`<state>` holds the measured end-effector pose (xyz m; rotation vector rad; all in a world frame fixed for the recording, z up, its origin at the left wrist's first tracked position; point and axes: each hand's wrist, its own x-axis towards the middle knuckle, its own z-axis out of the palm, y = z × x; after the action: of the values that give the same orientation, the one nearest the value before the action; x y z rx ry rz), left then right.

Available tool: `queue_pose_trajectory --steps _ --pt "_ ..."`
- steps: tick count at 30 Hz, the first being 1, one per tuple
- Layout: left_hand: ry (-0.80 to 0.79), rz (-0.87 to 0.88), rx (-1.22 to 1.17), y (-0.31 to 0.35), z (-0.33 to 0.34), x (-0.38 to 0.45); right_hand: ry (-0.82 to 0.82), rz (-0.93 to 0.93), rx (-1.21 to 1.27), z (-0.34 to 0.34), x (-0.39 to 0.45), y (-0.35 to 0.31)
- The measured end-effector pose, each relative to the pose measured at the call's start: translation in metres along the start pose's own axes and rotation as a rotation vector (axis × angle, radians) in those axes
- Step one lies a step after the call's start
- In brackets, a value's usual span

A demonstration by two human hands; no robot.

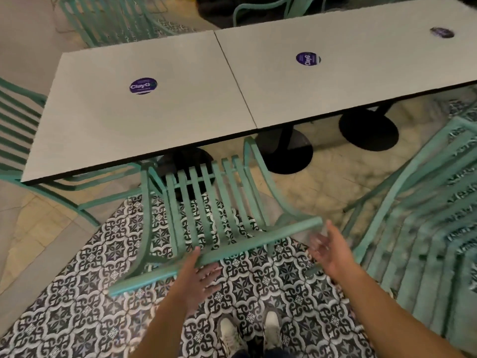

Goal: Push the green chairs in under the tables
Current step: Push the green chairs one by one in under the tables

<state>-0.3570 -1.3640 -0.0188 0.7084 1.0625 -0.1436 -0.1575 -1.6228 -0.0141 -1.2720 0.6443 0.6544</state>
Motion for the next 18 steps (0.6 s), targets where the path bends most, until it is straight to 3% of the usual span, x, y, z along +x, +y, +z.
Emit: queue_pose_trajectory --steps 5,8,15,18 --pt "-0.206 -0.049 0.430 -0.032 0.071 0.006 0.087 -0.147 -0.486 -0.079 -0.028 0.002" --pt "-0.266 0.006 0.736 -0.048 0.123 0.001 0.109 -0.243 -0.760 -0.137 -0.045 -0.008" --pt "-0.304 0.311 1.549 -0.119 0.274 -0.006 0.246 -0.263 -0.881 -0.310 -0.074 -0.039" --pt "-0.374 0.415 1.779 -0.156 0.347 -0.011 0.350 -0.287 -0.938 -0.376 -0.084 -0.057"
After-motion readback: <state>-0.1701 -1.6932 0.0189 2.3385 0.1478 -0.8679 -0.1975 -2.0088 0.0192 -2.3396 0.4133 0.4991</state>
